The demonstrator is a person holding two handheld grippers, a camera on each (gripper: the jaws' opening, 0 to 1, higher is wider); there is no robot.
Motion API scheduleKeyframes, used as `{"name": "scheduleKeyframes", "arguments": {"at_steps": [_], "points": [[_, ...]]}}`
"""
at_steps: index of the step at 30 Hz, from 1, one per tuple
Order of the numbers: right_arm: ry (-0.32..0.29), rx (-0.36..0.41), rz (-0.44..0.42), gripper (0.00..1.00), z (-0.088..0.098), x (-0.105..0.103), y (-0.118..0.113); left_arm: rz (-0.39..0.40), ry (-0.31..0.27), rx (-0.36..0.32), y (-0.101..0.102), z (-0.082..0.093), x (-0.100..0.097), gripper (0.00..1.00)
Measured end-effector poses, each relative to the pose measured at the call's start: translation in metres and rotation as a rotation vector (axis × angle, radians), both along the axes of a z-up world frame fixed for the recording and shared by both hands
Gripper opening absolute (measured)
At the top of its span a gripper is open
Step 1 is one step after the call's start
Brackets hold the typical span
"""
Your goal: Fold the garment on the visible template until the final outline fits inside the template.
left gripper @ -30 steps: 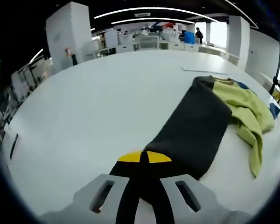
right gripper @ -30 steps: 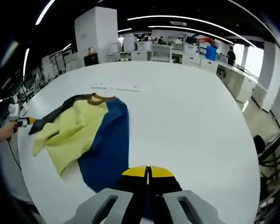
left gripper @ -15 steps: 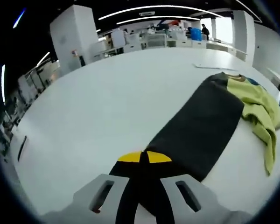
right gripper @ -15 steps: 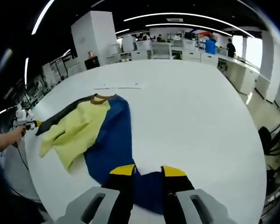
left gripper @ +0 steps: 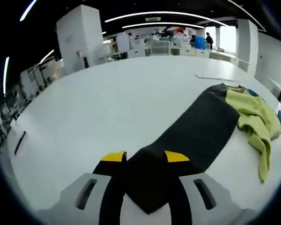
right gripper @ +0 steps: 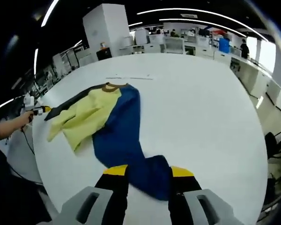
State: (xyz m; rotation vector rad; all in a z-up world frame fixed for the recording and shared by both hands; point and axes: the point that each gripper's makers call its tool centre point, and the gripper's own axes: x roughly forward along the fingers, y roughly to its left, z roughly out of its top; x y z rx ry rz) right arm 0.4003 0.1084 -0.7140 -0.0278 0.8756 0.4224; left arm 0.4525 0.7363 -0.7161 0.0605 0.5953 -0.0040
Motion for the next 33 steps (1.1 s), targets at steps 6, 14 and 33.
{"name": "scheduleKeyframes", "arguments": {"at_steps": [6,14,33], "points": [[0.005,0.002,0.015,0.31,-0.001,-0.007,-0.001,-0.066,-0.029,-0.047,-0.02,0.012,-0.003,0.52],[0.025,-0.003,0.04,0.32,-0.008,-0.019,-0.002,-0.17,-0.106,-0.122,-0.057,0.038,-0.008,0.72],[0.055,-0.044,0.052,0.14,-0.029,-0.036,-0.01,-0.472,-0.179,-0.262,-0.151,0.072,-0.035,0.99]]}}
